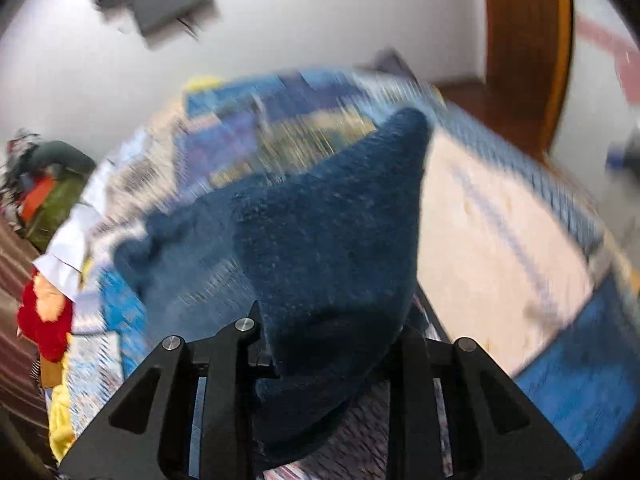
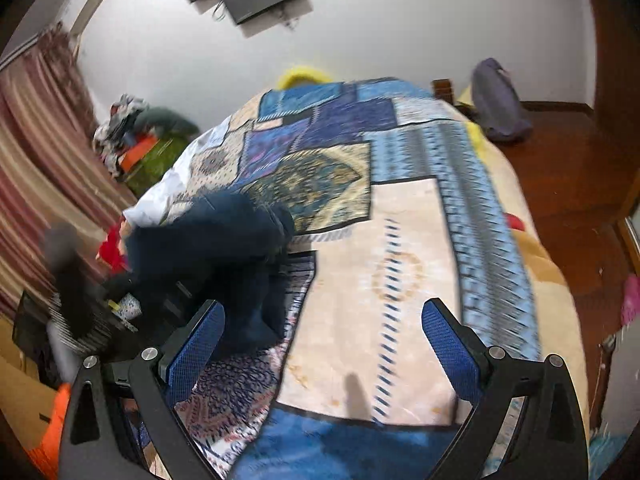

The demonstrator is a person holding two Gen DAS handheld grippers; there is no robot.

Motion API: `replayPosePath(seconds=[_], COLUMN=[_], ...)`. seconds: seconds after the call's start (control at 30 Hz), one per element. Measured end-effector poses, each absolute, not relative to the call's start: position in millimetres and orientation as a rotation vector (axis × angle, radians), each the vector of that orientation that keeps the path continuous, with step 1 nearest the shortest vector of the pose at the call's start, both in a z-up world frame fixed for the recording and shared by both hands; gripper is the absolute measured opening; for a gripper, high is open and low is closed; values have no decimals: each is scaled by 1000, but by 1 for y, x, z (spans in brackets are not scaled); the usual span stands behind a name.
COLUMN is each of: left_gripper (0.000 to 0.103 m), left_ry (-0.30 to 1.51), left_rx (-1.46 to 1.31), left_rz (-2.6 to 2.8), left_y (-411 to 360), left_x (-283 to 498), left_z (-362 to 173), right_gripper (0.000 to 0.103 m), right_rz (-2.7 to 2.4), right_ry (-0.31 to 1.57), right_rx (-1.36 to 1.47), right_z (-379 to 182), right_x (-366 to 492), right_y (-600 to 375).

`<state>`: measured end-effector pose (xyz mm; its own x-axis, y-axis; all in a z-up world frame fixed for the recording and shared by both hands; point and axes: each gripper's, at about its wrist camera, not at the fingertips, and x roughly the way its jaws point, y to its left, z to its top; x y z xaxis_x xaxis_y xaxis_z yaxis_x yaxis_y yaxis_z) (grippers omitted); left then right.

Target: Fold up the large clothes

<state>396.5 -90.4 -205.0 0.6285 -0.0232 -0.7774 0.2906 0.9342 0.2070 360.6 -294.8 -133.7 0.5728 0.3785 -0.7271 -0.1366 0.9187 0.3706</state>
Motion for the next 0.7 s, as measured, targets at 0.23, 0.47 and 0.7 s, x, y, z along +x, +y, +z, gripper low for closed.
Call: replayPosePath(seconds=[0.23,0.47,0.7], left_gripper=[54,71,86], left_ry=[903,844,783], left_rx=[300,158,129], left_rz=[-293,-328,-67], left_y=[-85,-38,42], left_x=[365,321,317], left_z=[-199,-154,-142], right_gripper=[99,99,99], right_rz=[323,411,513], right_ry=[934,907,886], right_rx=[255,188,85], right_z=[-139,-127,-122], right_x=[352,357,375], right_y=[-291,-242,-165])
